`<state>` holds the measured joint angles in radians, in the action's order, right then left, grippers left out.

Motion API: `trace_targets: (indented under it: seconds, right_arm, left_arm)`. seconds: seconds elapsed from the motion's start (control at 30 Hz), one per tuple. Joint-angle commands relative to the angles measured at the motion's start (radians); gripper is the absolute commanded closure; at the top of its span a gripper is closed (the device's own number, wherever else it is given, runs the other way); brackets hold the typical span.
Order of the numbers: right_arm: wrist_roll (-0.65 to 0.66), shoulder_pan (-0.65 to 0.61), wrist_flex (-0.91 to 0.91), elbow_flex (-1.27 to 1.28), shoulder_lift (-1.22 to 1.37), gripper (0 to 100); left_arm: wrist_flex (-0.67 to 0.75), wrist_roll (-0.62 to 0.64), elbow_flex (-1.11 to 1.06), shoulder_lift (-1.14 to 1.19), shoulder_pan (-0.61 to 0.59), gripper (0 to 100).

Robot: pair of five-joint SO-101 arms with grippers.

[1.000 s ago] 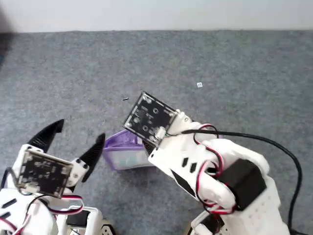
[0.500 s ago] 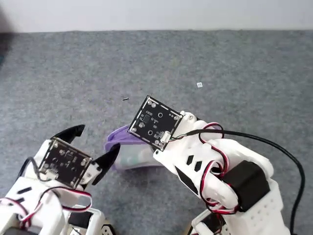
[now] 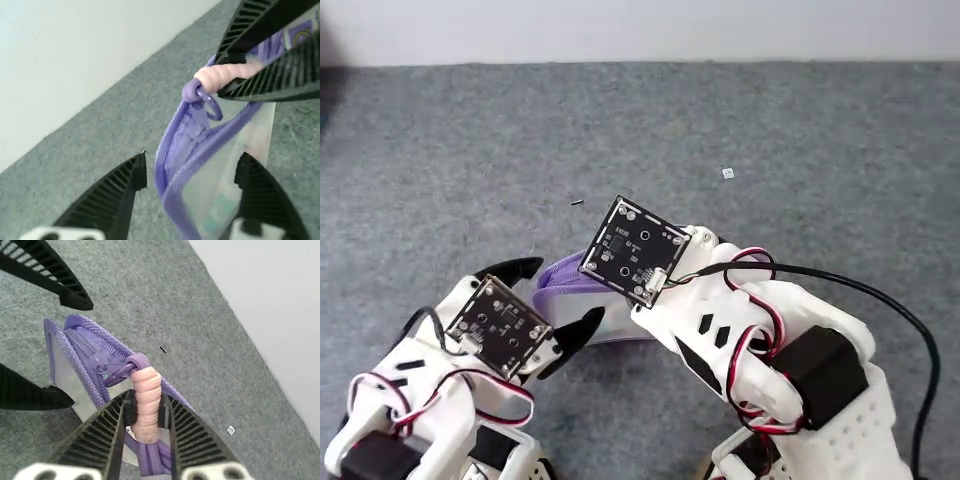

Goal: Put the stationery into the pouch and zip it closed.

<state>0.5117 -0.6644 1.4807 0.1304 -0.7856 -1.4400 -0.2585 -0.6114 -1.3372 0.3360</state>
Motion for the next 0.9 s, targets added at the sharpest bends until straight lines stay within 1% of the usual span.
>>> trace_targets:
  seconds: [0.0, 0.17, 0.27, 0.63, 0.87]
  right_arm:
    - [0.014, 0.013, -0.001, 0.02, 0.004, 99.1]
    - [0.014, 0.015, -0.001, 0.02, 0.004, 99.1]
    - [0.014, 0.018, -0.001, 0.018, 0.004, 99.1]
    - [0.014, 0.021, -0.042, 0.018, 0.004, 99.1]
    - [0.014, 0.021, -0.044, 0.018, 0.004, 99.1]
  left_arm:
    - [0.046, -0.005, 0.002, 0.005, 0.032, 71]
    - [0.049, -0.005, 0.007, 0.003, 0.124, 80]
    - [0.049, -0.005, 0.002, 0.003, 0.157, 84]
    - [0.044, -0.005, -0.053, -0.003, 0.157, 87]
    - [0.043, -0.005, -0.058, 0.003, 0.16, 95]
